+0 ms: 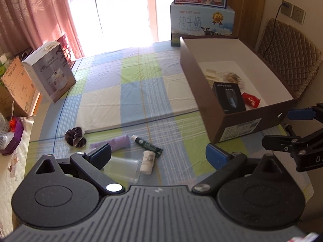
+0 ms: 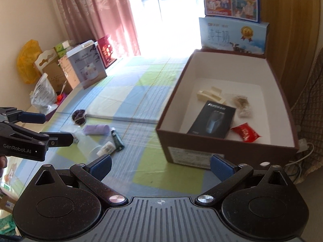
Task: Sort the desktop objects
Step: 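Withdraw both tools from the brown box back over the table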
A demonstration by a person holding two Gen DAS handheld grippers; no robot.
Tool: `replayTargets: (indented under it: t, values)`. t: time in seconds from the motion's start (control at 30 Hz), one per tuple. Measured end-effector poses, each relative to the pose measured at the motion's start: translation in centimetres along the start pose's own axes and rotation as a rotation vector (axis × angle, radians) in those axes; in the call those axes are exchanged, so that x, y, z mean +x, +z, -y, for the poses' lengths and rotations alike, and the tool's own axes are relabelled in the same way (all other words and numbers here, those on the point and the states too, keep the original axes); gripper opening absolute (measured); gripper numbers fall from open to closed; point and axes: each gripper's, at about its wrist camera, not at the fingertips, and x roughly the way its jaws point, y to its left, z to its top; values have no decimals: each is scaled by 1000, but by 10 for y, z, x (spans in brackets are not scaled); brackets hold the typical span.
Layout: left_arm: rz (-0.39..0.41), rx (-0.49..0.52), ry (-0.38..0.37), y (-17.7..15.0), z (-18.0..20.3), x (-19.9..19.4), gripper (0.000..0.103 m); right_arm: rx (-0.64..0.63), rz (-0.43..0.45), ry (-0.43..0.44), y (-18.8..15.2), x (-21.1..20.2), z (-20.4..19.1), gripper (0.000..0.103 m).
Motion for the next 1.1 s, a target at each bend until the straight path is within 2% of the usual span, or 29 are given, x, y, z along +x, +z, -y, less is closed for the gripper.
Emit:
replayTargets:
  t: [0.5,0.77,1.1]
  values:
    - [-99,-138,96,-55,-69,-5,99,-65,-97,115,-9,44,-61,101]
    - [-123,-183,121,-70,-95,-3,99,-50,-117,105,-12,65,-80,101]
    - [-134,-191,132,-76,-120,6,99,5,-123,57,-11,85,-90,101]
